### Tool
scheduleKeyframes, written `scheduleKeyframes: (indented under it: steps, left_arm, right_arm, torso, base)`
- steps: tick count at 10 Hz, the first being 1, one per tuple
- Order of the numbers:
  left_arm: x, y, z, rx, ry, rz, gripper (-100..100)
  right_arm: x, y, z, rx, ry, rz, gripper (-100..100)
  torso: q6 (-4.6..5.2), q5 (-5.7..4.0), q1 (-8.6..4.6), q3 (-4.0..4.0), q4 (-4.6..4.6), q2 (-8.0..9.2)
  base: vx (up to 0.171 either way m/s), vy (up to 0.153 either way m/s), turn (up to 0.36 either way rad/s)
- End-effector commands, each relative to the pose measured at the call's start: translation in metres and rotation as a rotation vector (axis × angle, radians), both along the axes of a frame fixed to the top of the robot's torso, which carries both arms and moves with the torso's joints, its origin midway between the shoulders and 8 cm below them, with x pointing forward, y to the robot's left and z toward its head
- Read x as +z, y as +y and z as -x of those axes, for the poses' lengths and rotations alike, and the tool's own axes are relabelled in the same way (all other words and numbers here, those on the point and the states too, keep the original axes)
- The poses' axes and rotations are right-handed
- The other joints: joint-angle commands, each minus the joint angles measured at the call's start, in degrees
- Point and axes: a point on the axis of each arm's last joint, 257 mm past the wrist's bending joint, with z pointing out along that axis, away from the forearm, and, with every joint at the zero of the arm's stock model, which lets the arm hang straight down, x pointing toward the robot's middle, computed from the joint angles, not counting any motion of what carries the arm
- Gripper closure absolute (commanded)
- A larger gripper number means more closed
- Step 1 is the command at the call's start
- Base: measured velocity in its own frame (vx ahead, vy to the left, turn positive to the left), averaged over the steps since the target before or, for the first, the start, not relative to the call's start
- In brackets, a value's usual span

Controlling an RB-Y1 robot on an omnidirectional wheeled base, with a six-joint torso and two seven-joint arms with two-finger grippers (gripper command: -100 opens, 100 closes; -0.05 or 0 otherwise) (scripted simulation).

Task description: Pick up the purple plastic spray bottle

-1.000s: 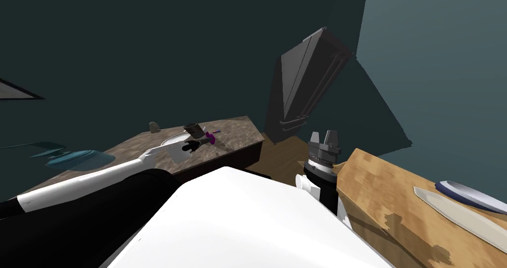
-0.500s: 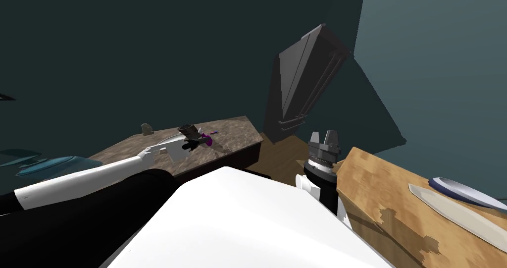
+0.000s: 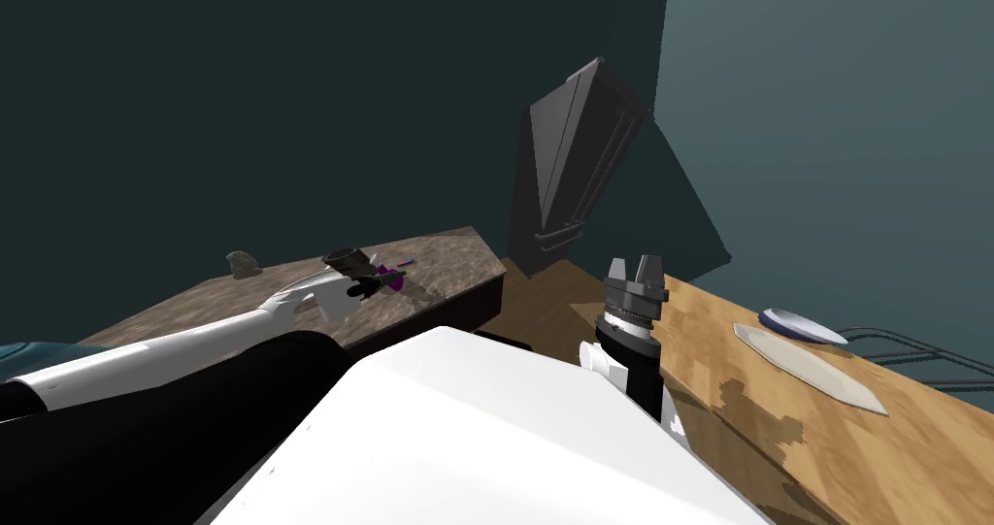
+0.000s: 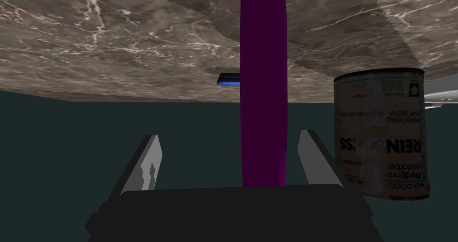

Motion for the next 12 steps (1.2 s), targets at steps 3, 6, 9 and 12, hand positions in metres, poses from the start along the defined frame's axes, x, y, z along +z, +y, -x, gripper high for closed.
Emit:
scheduleKeyframes:
  steps: [3, 6, 9, 12]
  left_arm:
    - [-0.008, 0.035, 0.023, 0.051, -0.005, 0.004, -100]
    - [-0.013, 0.058, 0.040, 0.085, -0.009, 0.012, -100]
    - [-0.018, 0.078, 0.059, 0.122, -0.008, 0.018, -100]
    - [-0.014, 0.103, 0.077, 0.162, 0.001, -0.010, -100]
  right_arm:
    - [0.000, 0.000, 0.000, 0.000, 0.000, 0.000, 0]
    - [0.000, 0.000, 0.000, 0.000, 0.000, 0.000, 0]
    - [0.000, 0.000, 0.000, 0.000, 0.000, 0.000, 0]
    - [0.000, 0.000, 0.000, 0.000, 0.000, 0.000, 0]
  torso:
    - [0.04, 0.02, 0.03, 0.00, 0.00, 0.02]
    - [0.06, 0.02, 0.00, 0.00, 0.00, 0.01]
    - [0.03, 0.10, 0.26, -0.09, -0.04, -0.14]
    - [0.08, 0.12, 0.21, -0.11, -0.05, -0.18]
  base:
    - [-0.026, -0.043, -0.132]
    - [-0.024, -0.048, -0.150]
    - [-0.008, -0.023, -0.085]
    - [-0.014, -0.033, -0.043]
